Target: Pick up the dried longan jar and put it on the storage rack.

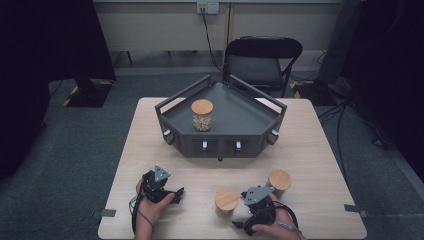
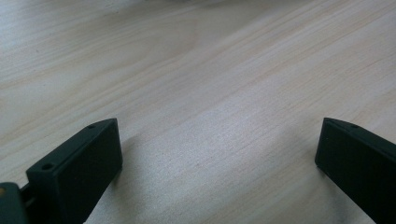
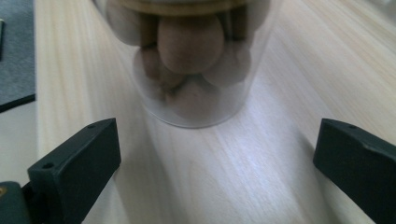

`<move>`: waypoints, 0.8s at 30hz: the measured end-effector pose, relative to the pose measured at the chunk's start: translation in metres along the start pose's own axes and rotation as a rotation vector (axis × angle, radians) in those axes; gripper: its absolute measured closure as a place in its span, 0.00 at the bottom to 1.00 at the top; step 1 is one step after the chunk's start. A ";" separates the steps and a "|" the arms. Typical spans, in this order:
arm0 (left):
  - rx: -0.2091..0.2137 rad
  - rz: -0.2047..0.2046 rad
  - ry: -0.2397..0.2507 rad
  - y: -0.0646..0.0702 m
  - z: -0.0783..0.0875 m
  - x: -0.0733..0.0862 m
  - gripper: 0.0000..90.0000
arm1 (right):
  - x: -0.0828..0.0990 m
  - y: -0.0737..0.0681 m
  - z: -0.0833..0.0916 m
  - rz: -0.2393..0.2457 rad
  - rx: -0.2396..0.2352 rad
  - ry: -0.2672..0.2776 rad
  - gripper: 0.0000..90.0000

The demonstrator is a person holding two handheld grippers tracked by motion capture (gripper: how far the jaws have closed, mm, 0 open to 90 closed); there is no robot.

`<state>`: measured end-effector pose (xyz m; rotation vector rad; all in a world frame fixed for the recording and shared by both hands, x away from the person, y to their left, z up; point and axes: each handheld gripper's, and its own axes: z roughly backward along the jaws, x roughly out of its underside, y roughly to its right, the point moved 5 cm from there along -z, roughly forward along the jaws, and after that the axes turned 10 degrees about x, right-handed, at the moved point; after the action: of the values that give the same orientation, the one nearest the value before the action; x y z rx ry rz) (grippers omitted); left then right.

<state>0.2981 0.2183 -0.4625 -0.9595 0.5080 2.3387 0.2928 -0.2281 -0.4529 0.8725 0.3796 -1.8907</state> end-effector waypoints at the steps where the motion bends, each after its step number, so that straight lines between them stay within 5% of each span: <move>1: 0.000 0.000 0.000 0.000 0.000 0.000 0.00 | -0.001 0.000 0.000 -0.002 0.000 -0.002 0.01; 24: 0.002 -0.001 0.000 0.000 0.000 0.000 0.00 | -0.012 -0.002 -0.009 -0.076 -0.017 0.081 0.09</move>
<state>0.2984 0.2186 -0.4625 -0.9588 0.5097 2.3364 0.2981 -0.2139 -0.4511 0.9371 0.4841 -1.9227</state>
